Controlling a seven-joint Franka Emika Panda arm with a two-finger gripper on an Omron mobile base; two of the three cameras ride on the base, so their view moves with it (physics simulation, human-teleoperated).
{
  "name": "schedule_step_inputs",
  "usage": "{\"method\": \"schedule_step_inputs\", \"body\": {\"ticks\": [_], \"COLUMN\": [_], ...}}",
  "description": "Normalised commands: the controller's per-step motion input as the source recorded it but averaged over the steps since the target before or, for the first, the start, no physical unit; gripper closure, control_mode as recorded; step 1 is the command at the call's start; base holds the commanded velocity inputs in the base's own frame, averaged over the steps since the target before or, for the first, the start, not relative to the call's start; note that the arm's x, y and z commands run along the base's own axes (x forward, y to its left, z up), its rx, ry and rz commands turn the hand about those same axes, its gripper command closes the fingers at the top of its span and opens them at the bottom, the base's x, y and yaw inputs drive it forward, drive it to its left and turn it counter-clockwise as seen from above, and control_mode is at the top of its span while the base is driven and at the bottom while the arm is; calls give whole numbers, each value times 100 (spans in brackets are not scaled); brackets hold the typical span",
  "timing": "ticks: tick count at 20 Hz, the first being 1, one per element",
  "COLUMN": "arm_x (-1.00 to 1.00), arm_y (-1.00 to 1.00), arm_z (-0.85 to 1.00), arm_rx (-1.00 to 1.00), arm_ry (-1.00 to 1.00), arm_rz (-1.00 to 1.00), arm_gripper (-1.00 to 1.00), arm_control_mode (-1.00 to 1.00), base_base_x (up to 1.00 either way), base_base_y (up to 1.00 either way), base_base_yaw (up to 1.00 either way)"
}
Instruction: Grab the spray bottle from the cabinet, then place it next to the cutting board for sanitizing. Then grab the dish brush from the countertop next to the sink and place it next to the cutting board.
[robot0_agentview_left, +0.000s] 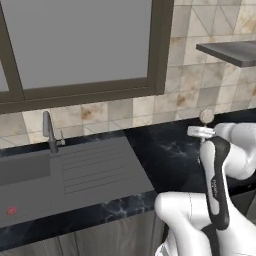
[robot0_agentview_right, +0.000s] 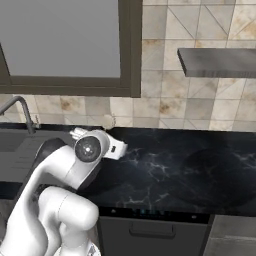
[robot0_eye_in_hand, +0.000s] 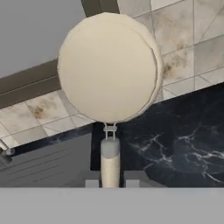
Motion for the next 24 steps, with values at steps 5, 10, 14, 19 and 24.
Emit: {"method": "schedule_step_inputs", "body": {"ticks": [5,10,14,19,24], "arm_x": [-67,-76,-96,-100,-61], "arm_y": [18,31,40,41,51], "arm_z": [97,62,1,16,8], "arm_rx": [8,0,0,0,1], "arm_ry": [-37,-27,-32,-34,-22], "arm_rz": [4,1,0,0,0], "arm_gripper": [100,100,100,100,100], "arm_control_mode": [-100,-100,-100,-100,100], "base_base_x": [0,0,0,0,-13], "base_base_y": [0,0,0,0,15], "base_base_yaw": [0,0,0,0,0]}}
